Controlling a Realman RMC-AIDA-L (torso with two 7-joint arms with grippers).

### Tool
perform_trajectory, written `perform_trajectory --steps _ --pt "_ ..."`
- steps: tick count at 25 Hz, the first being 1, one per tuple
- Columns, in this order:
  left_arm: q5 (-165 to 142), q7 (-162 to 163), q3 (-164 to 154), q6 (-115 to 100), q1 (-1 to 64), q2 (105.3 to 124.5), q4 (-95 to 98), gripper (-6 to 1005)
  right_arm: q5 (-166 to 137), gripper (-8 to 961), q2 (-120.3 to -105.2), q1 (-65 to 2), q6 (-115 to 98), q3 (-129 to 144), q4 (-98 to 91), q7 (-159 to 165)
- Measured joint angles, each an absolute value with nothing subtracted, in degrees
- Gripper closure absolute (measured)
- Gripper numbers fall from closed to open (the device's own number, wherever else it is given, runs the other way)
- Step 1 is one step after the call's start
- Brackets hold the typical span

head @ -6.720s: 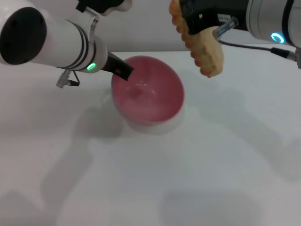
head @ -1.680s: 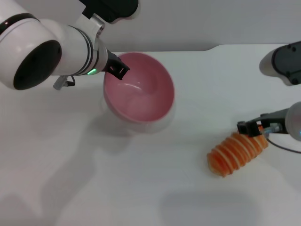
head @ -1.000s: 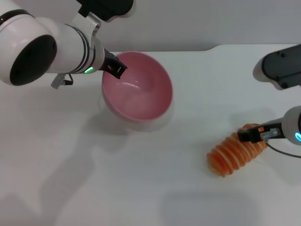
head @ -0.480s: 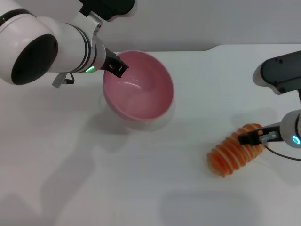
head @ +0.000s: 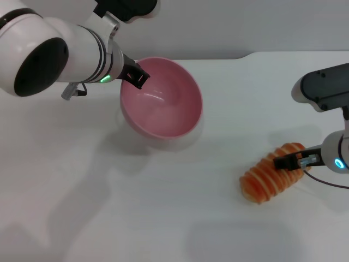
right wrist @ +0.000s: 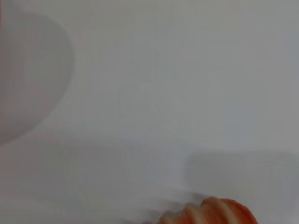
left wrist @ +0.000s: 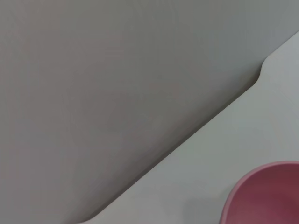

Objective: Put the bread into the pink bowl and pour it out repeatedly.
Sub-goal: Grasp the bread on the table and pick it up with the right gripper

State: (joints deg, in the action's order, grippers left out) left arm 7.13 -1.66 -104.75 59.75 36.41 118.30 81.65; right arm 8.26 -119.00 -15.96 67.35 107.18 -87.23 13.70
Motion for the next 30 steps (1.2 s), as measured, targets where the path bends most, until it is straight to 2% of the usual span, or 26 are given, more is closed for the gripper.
perform_trajectory --steps 11,14,30 --pt "7.13 -1.67 -104.83 60.2 36.38 118.3 81.94 959 8.97 238 -118.79 -18.08 68.22 107.44 -83.5 11.71" --pt "7.2 -1.67 -104.84 60.21 36.36 118.34 82.0 959 8.78 385 -118.86 -17.97 68.3 107.66 -83.44 10.96" --pt "8.99 -1.67 -105.32 59.83 36.32 118.48 82.04 959 5.66 504 -118.76 -15.84 70.0 108.01 -101.01 10.3"
